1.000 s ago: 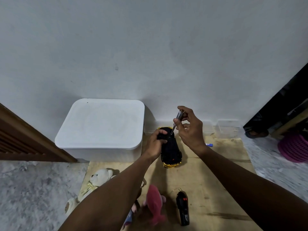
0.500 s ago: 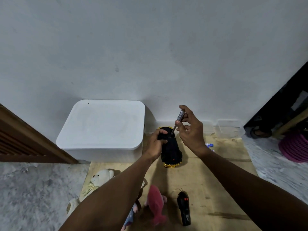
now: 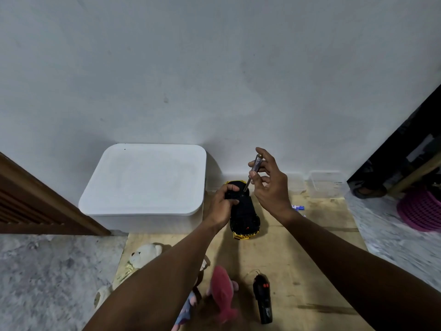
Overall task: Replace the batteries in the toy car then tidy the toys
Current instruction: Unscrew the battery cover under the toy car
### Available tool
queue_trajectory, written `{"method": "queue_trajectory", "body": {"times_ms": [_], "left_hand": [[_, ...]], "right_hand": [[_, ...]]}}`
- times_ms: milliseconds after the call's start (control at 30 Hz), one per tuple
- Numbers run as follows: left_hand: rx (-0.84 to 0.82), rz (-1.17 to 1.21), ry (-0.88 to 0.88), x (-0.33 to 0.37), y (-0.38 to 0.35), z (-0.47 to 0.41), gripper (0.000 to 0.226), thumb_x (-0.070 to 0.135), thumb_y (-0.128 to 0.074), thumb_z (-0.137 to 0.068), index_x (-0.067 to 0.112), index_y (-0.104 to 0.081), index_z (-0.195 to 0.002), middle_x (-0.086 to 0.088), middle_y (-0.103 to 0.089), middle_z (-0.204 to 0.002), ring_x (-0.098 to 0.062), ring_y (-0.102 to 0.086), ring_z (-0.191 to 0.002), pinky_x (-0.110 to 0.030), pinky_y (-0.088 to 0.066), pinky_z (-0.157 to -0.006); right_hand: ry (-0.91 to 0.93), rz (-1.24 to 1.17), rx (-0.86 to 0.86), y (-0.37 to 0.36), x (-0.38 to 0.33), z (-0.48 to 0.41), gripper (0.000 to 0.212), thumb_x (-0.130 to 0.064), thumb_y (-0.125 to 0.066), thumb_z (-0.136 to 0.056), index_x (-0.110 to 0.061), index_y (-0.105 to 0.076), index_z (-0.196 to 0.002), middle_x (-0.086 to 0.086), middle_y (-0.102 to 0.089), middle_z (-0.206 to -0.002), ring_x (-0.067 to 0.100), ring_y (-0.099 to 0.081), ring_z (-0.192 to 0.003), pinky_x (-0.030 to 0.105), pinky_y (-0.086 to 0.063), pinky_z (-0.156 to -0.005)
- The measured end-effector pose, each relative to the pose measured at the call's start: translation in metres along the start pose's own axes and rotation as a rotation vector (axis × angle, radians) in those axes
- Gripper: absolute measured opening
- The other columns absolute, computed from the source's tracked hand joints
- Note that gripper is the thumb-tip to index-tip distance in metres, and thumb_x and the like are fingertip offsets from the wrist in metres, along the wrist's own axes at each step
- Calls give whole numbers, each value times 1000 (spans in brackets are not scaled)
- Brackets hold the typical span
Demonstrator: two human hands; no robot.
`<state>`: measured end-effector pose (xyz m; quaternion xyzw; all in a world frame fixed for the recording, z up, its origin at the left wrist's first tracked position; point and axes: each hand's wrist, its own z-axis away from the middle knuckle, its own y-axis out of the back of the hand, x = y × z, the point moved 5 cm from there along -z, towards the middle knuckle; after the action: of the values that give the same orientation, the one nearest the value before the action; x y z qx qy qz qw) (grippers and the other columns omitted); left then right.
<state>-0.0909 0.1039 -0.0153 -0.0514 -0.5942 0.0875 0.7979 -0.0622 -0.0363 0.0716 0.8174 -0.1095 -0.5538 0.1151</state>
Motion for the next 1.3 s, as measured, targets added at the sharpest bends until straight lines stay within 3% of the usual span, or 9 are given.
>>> {"method": "queue_trajectory", "body": {"times_ms": [233, 433, 533, 633, 867, 1033, 1167, 1300], "left_hand": [[-13, 5, 2, 2, -1, -1, 37, -16, -45, -83, 15, -58, -98, -12, -59, -112, -28, -57, -102, -31, -52, -72], [2, 14, -3, 6, -3, 1, 38, -18, -44, -82, 15, -57, -95, -10, -60, -107, -24, -56, -95, -27, -48, -65], [1, 16, -7, 8, -1, 2, 38, -18, -43, -82, 13, -56, -97, -10, -60, -107, -23, -57, -94, -27, -48, -65], [1, 25, 2, 9, 0, 3, 37, -19, -42, -82, 11, -55, -101, -9, -60, -106, -21, -58, -91, -25, -49, -64], [9, 18, 3, 10, 1, 3, 37, -17, -44, -83, 13, -57, -100, -12, -60, -111, -25, -57, -97, -29, -51, -69], [15, 12, 2, 12, 1, 3, 37, -17, -44, -83, 12, -57, -101, -13, -59, -111, -26, -57, -99, -29, -51, -71], [14, 16, 2, 13, -1, 4, 37, -18, -43, -83, 11, -56, -103, -12, -59, -110, -24, -56, -96, -26, -51, -67], [16, 27, -6, 15, -1, 5, 37, -19, -43, -83, 9, -55, -103, -13, -58, -109, -25, -56, -95, -30, -51, -71]], "right_hand": [[81, 35, 8, 1, -7, -5, 46, -7, -68, -90, -22, -56, -132, 3, -63, -105, 7, -64, -90, 25, -57, -62], [52, 22, -29, -2, -7, -5, 50, -3, -61, -92, -26, -52, -136, 1, -66, -105, 8, -66, -100, 33, -61, -71], [101, 59, -5, -1, -12, -5, 48, -7, -70, -88, -25, -56, -131, 1, -59, -100, 8, -63, -91, 33, -60, -65], [96, 45, 1, -1, -10, -6, 48, -4, -66, -89, -24, -57, -132, 2, -60, -98, 13, -63, -87, 39, -59, -64], [62, 17, -19, 0, -10, -4, 57, -1, -60, -92, -29, -48, -140, 0, -67, -107, 13, -66, -99, 35, -61, -71], [67, 43, -19, -1, -11, -5, 48, -6, -65, -91, -25, -52, -133, -4, -69, -106, 6, -69, -91, 35, -60, -70], [44, 35, -36, -3, -12, -5, 58, -1, -59, -92, -28, -45, -141, -7, -68, -121, 8, -67, -95, 24, -56, -77], [82, 19, -24, -4, -17, -5, 57, -5, -66, -90, -26, -48, -139, -2, -67, -124, 5, -66, -102, 31, -58, -76]]}}
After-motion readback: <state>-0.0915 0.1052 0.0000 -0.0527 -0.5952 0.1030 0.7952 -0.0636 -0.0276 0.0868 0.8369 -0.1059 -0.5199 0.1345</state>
